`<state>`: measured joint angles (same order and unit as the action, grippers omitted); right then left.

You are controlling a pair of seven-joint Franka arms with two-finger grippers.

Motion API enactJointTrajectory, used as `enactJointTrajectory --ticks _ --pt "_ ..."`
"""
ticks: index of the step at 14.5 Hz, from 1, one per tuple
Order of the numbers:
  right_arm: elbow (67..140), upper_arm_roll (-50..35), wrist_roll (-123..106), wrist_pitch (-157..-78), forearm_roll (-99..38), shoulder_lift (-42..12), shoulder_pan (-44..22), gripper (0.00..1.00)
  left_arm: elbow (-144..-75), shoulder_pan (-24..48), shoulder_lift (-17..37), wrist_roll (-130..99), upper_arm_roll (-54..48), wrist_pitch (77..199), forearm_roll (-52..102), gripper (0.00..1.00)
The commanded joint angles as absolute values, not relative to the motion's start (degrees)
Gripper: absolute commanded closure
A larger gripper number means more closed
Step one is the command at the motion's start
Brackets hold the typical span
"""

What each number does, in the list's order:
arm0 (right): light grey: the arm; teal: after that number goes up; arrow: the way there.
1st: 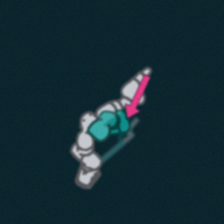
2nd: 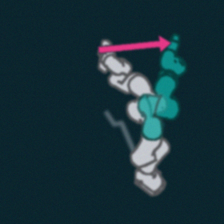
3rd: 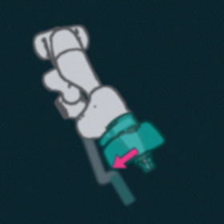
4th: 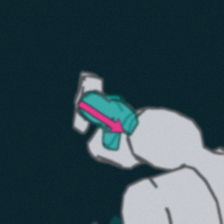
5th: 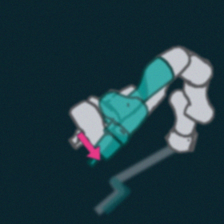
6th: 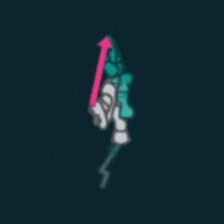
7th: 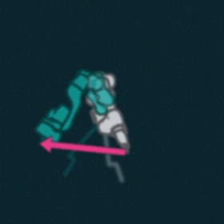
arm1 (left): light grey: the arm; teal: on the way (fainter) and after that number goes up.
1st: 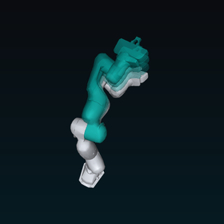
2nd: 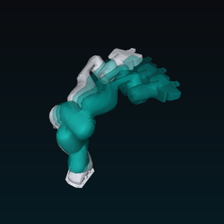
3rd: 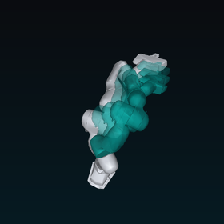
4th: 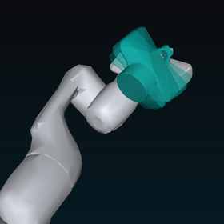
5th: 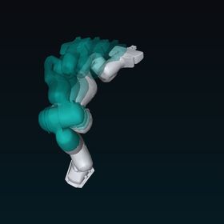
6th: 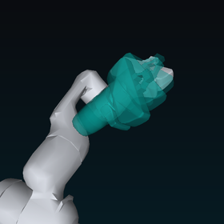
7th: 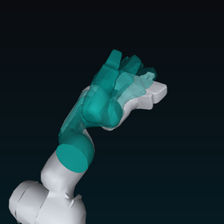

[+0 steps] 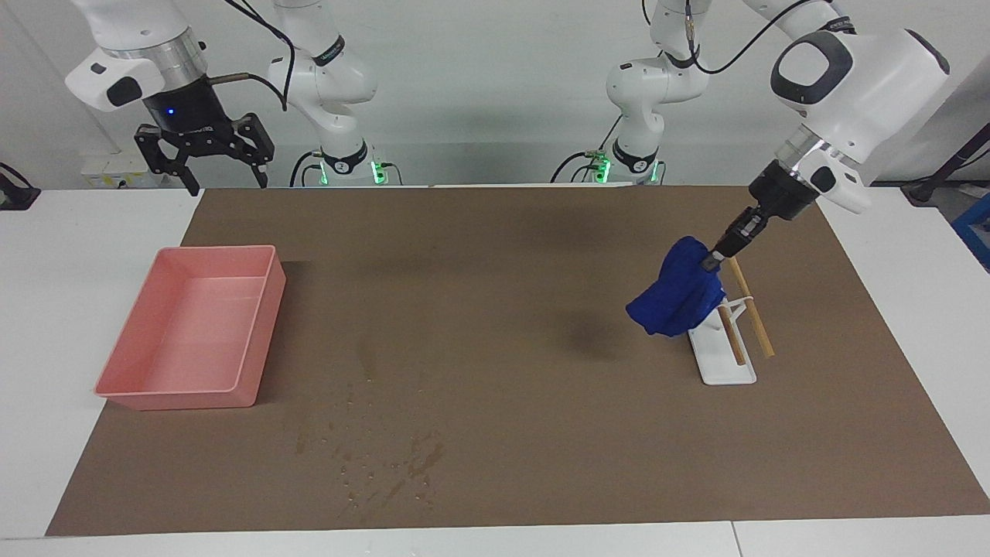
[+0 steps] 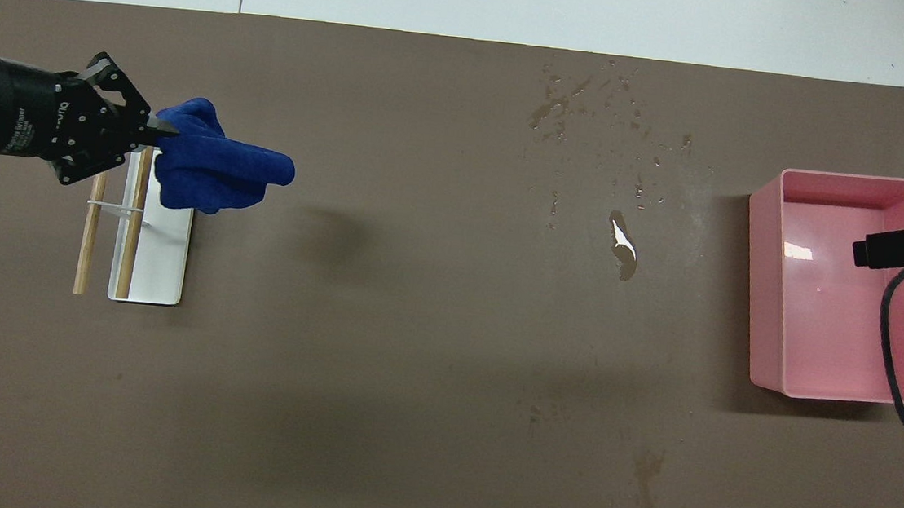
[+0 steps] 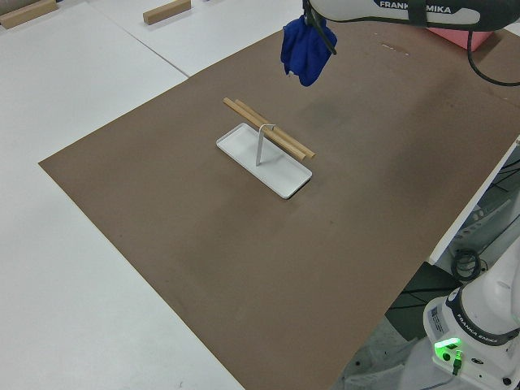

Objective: Wipe water with towel using both arms
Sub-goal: 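Carry the towel toward the right gripper while the right gripper approaches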

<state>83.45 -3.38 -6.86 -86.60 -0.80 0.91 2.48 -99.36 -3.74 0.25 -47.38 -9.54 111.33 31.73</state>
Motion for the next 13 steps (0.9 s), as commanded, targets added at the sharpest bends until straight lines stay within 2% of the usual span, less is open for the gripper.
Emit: enactJointTrajectory --ticks 1,3,4,7,10,13 --pt "84.5 -4.1 -6.9 -86.3 -0.7 1.8 2.3 0.00 -99.7 -0.7 -1.0 -62.9 -10.2 110.7 37.8 1.00" --pt "88.6 -4.7 -12.4 -88.4 -2.5 3.9 1.0 0.00 -99.7 1.9 -1.2 -70.6 -10.4 111.1 40.5 1.00" --pt "91.2 -4.7 -11.6 -92.4 -5.0 4.7 0.4 0.00 -99.8 3.1 -1.2 -74.4 -10.5 111.3 41.4 1.00" --pt "100.3 -5.0 1.9 -101.2 -9.7 7.4 -4.1 0.00 -100.5 7.6 -1.2 -85.5 -10.5 116.3 44.0 1.00" --pt "101.2 -4.9 20.7 -101.9 -21.7 7.3 -5.0 0.00 -102.7 13.1 -1.3 -94.2 -10.5 124.9 44.7 1.00" --pt "102.2 -5.0 33.4 -103.0 -27.3 6.5 -5.8 0.00 -105.1 17.0 -1.5 -102.6 -10.5 133.5 44.7 1.00"
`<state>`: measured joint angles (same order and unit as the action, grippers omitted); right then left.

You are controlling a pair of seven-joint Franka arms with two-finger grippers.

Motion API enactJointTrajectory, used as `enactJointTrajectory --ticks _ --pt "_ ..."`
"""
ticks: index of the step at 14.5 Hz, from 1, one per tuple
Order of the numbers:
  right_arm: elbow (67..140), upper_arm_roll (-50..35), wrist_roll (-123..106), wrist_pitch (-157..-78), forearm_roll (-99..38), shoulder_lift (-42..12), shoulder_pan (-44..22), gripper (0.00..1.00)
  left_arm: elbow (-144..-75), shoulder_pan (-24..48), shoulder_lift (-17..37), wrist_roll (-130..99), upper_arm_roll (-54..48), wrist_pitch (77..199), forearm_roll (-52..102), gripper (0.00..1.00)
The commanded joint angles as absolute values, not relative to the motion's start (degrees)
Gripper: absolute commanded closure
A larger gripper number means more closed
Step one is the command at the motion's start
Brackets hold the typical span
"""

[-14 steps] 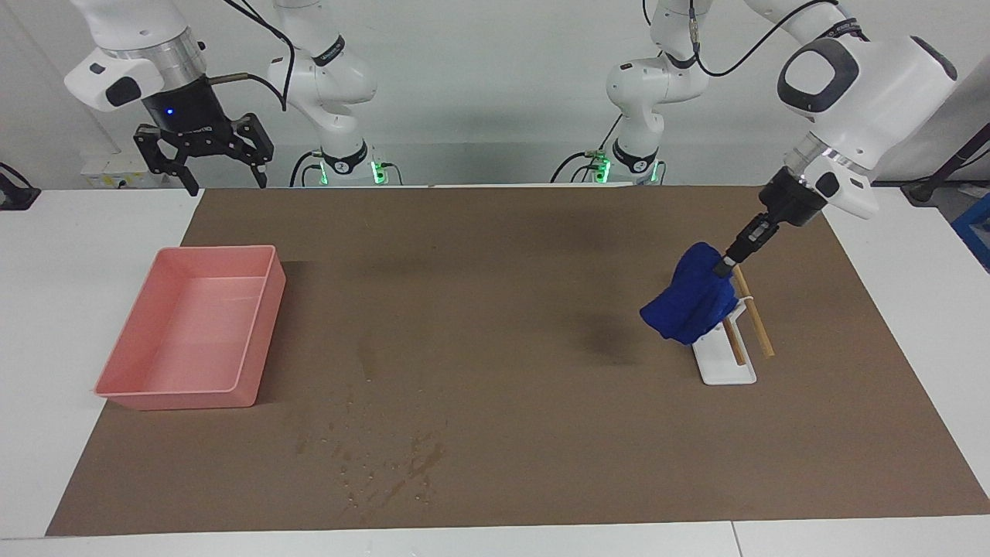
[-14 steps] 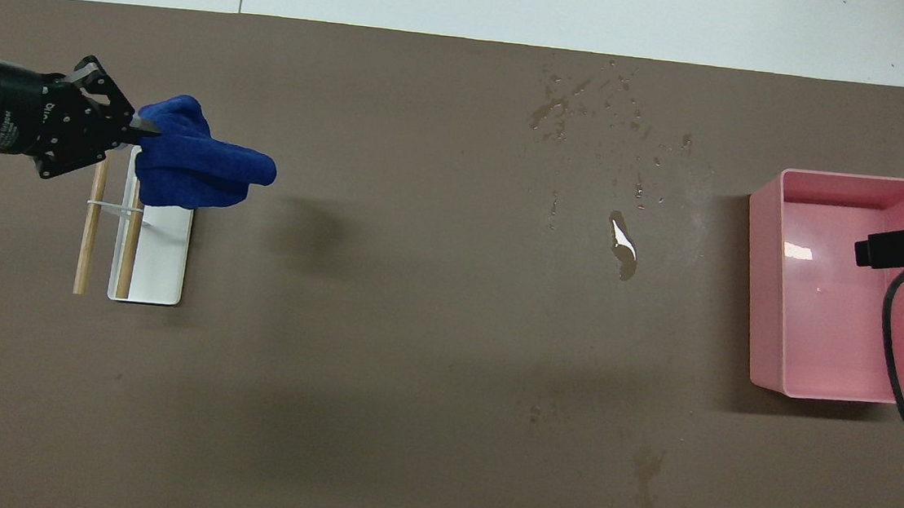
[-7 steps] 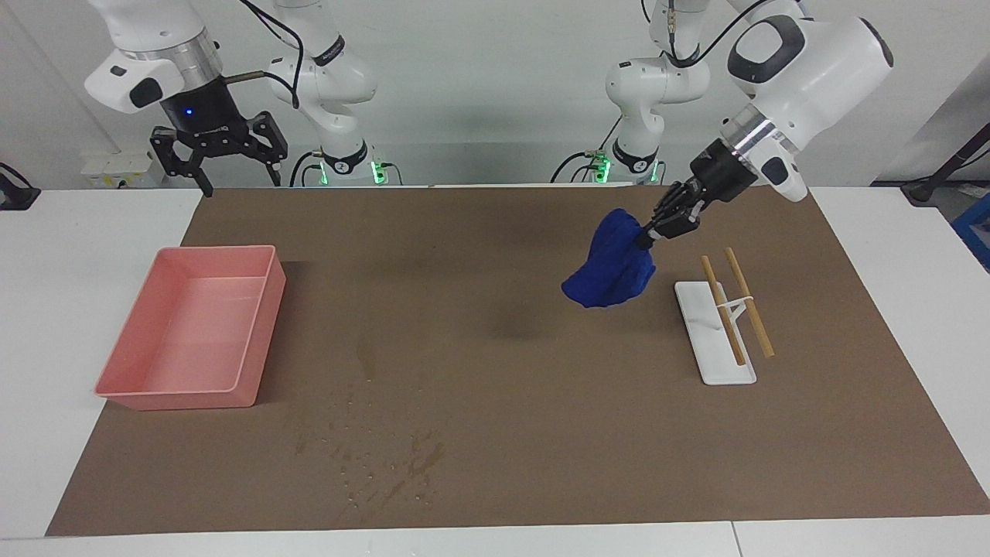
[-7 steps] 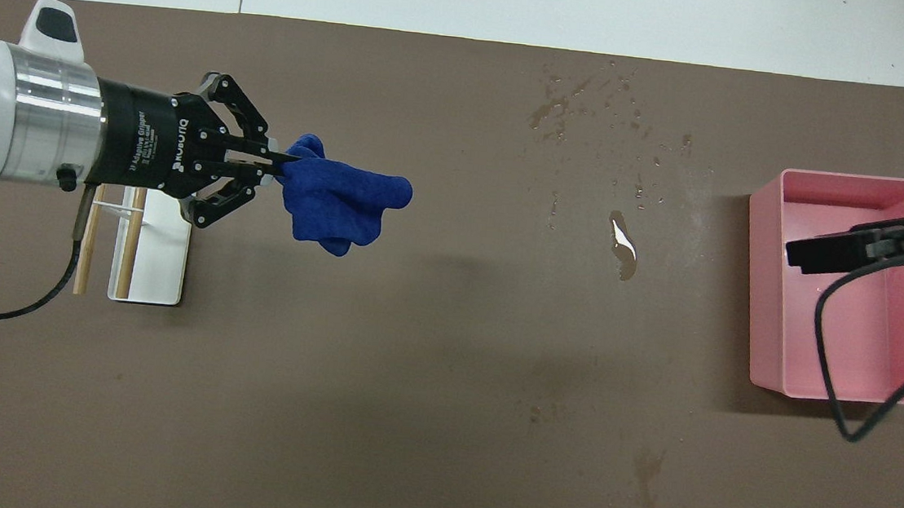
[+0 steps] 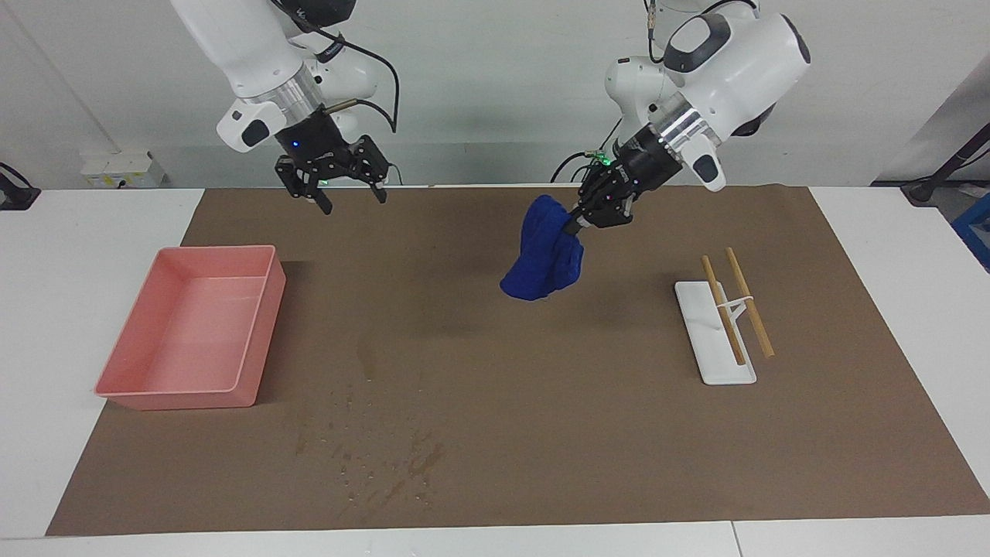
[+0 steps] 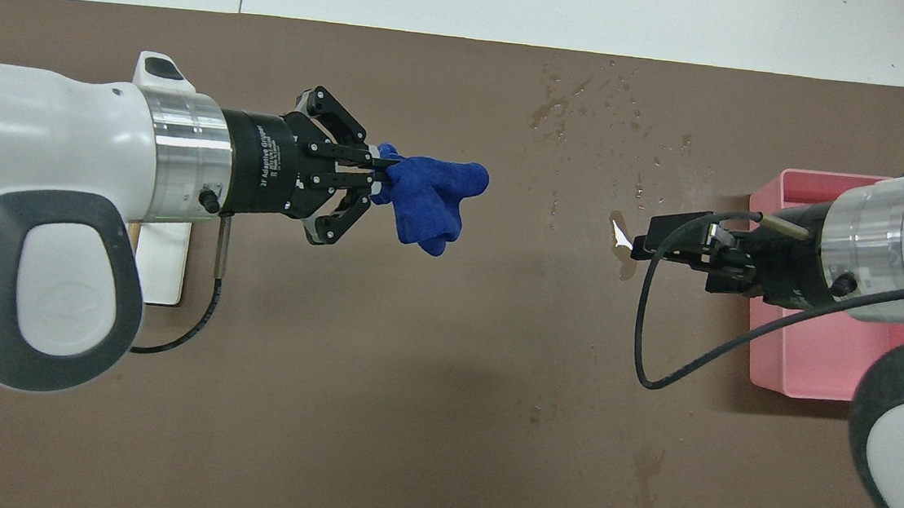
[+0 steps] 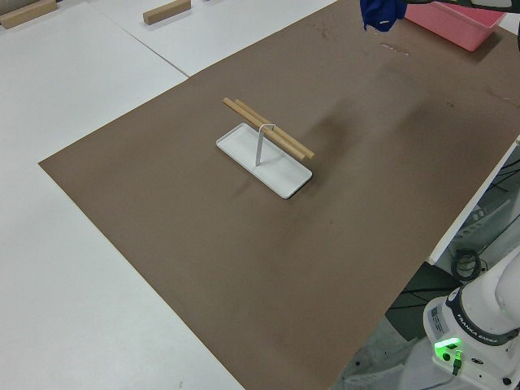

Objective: Wipe water with towel using both arms
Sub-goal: 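Carry the towel toward the right gripper while the right gripper approaches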

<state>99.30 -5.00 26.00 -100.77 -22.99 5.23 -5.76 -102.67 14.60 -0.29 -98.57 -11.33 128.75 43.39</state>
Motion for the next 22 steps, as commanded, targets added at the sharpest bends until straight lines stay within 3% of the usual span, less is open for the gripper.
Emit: enactJointTrajectory --ticks 1,5,17,19,20,21,22 --pt "103.6 -4.9 39.9 -106.0 -31.7 6.5 -6.6 0.00 -106.0 18.1 -1.8 -103.7 -10.5 134.9 44.8 1.00" --pt "107.9 -5.0 59.5 -120.3 -43.5 5.5 -9.1 0.00 -106.2 22.6 -1.9 -109.3 -10.5 137.8 44.8 1.00" --pt "111.1 -5.0 60.4 -123.7 -46.8 2.5 -10.8 0.00 -107.6 32.3 -1.9 -118.6 -10.8 146.0 45.1 1.00" --pt "111.1 -5.0 60.1 -123.7 -46.8 2.5 -11.0 0.00 -109.2 34.5 -2.0 -119.1 -10.9 152.6 45.1 1.00" --pt "111.1 -5.0 60.0 -123.9 -46.8 2.5 -11.2 0.05 -109.2 35.2 -1.9 -120.0 -10.9 153.9 45.1 1.00" --pt "111.1 -5.1 59.1 -124.2 -46.8 2.5 -11.2 0.34 -109.3 35.2 -1.9 -120.3 -10.9 153.9 45.1 1.00" --pt "110.9 -5.1 56.7 -123.8 -46.8 2.4 -11.1 0.71 -109.7 35.2 -2.0 -120.2 -10.8 153.8 45.1 1.00"
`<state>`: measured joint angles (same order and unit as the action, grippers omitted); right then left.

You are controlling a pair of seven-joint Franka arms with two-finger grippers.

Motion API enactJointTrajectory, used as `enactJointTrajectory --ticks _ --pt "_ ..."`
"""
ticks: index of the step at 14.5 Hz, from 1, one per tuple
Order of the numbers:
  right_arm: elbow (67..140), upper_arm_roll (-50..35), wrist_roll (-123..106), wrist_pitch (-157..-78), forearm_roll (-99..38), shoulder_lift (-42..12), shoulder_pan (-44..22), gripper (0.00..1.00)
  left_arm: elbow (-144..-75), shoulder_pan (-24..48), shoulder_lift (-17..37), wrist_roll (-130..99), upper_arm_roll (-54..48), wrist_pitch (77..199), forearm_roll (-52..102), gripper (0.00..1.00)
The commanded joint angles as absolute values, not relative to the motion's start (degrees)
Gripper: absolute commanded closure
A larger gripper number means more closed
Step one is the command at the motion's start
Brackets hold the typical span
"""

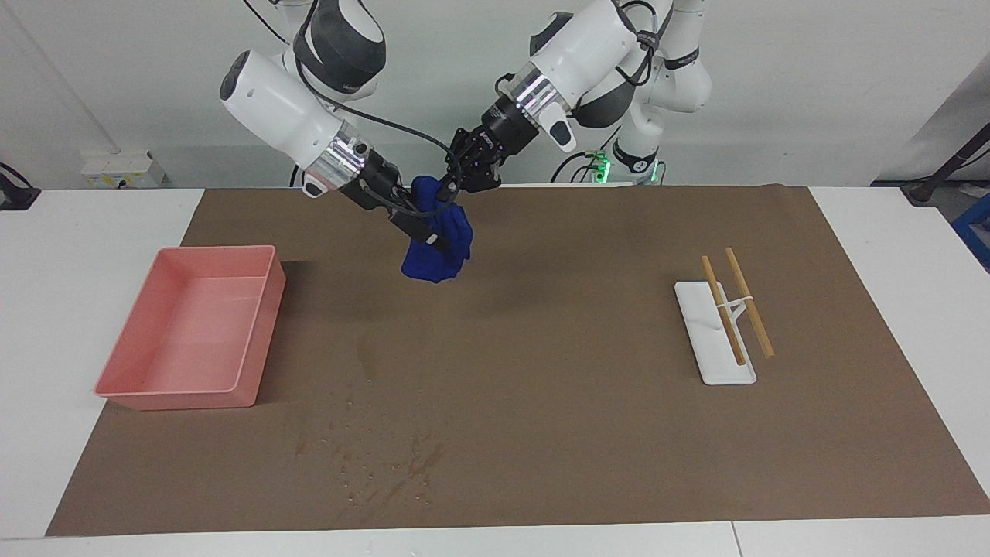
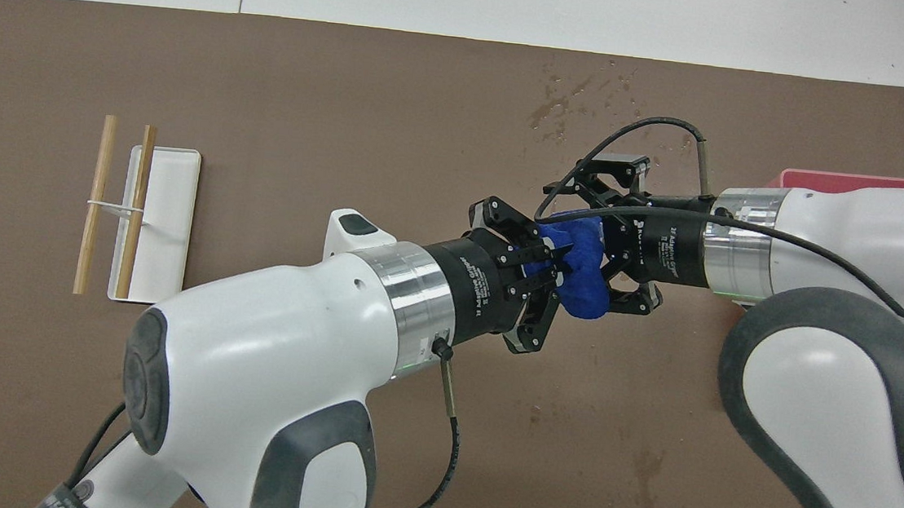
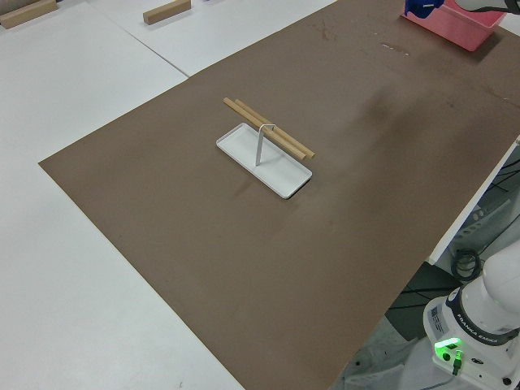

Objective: Wipe water with towel using both arms
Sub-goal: 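Grasp the towel with the right gripper while the left gripper releases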

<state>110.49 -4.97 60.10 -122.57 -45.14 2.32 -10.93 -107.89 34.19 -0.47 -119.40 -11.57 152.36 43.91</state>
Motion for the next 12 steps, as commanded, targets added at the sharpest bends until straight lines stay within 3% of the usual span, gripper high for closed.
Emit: enactJointTrajectory --ticks 1,8,9,10,11,12 --pt "110.9 -5.1 55.6 -123.2 -46.8 2.4 -11.0 1.00 -109.9 35.2 -2.1 -120.1 -10.9 153.8 45.1 1.00" --pt "110.9 -5.0 45.4 -120.5 -46.7 2.6 -10.9 1.00 -110.1 34.6 -2.2 -119.5 -10.7 153.8 44.9 1.00" --pt "110.9 -5.0 45.4 -120.5 -46.7 2.6 -10.9 1.00 -110.0 34.5 -2.1 -119.5 -10.5 153.8 44.9 0.90" --pt "110.9 -5.0 45.4 -120.4 -46.6 2.7 -11.0 1.00 -109.7 34.4 -2.0 -119.4 -10.4 153.7 44.7 0.10" --pt "110.9 -5.0 44.6 -120.2 -45.8 2.7 -11.1 1.00 -109.6 34.0 -2.0 -119.4 -10.2 153.5 44.3 0.00" --pt "110.9 -5.0 41.3 -118.8 -44.5 2.8 -11.1 1.00 -109.4 33.0 -2.0 -119.3 -10.2 153.0 43.9 0.00"
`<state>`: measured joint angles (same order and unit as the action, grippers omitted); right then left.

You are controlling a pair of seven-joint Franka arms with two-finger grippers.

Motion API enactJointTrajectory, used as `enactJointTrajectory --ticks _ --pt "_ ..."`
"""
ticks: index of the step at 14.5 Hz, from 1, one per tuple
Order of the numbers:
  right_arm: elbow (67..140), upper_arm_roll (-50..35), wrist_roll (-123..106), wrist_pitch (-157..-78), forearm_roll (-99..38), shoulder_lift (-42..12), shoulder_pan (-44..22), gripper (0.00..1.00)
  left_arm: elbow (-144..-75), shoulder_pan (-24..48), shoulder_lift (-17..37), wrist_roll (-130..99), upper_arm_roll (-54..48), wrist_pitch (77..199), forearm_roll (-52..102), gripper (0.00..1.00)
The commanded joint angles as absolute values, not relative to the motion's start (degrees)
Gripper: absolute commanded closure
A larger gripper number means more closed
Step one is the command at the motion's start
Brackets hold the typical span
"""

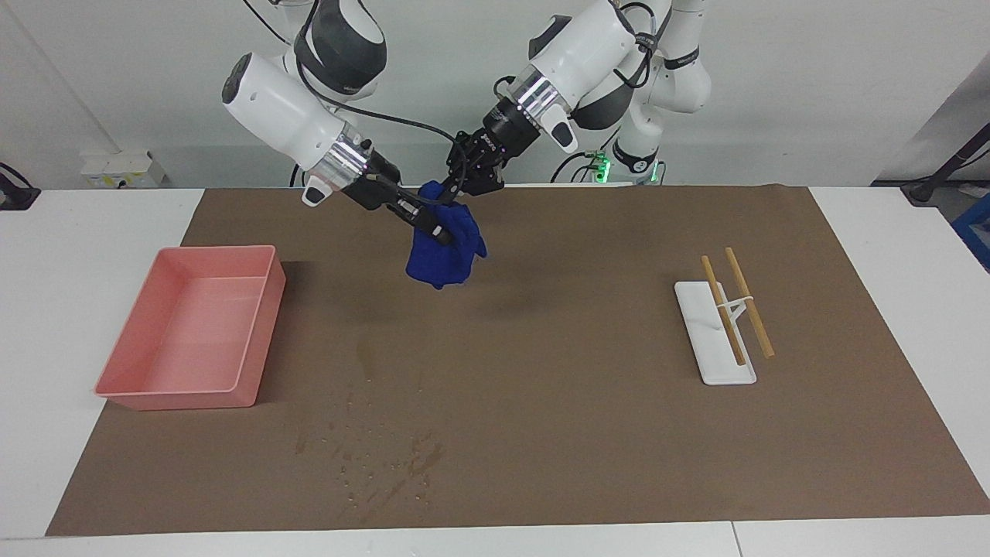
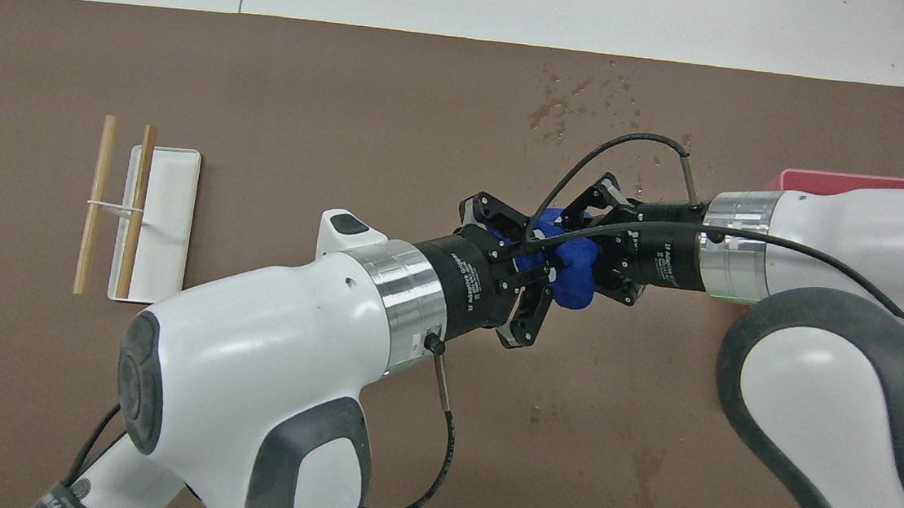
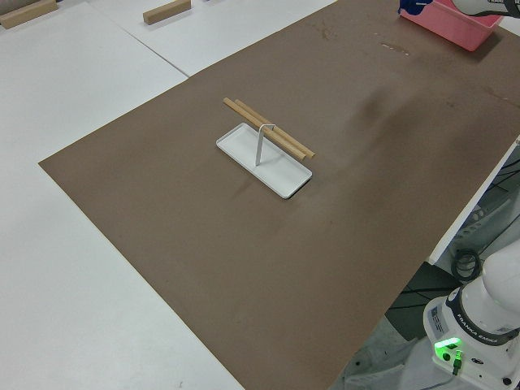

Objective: Wipe water with towel using both arms
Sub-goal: 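Grasp the towel with the right gripper while the left gripper releases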

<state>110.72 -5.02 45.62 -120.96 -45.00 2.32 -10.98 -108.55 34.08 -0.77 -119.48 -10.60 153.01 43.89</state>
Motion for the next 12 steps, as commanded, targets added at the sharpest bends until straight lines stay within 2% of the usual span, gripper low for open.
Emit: enactJointTrajectory --ticks 1,4,7,10,12 --pt "111.0 -4.9 37.7 -116.8 -41.6 3.0 -11.1 1.00 -109.1 32.6 -2.0 -118.6 -10.1 152.2 41.2 0.00" --pt "111.1 -4.9 25.5 -112.2 -28.9 3.3 -11.1 1.00 -108.9 27.4 -1.9 -113.8 -10.1 147.1 24.6 0.00" --pt "111.5 -4.9 14.6 -110.7 -19.6 3.6 -11.1 1.00 -107.1 20.1 -1.4 -102.2 -10.1 142.8 22.7 0.00" --pt "113.5 -4.9 3.6 -112.8 -10.7 2.7 -10.1 1.00 -106.7 15.1 -1.1 -77.2 -10.1 141.5 21.2 0.00" --pt "117.0 -4.8 -2.3 -116.5 -8.9 0.4 -6.3 1.00 -106.2 11.0 -1.3 -61.2 -10.0 135.8 18.8 0.00"
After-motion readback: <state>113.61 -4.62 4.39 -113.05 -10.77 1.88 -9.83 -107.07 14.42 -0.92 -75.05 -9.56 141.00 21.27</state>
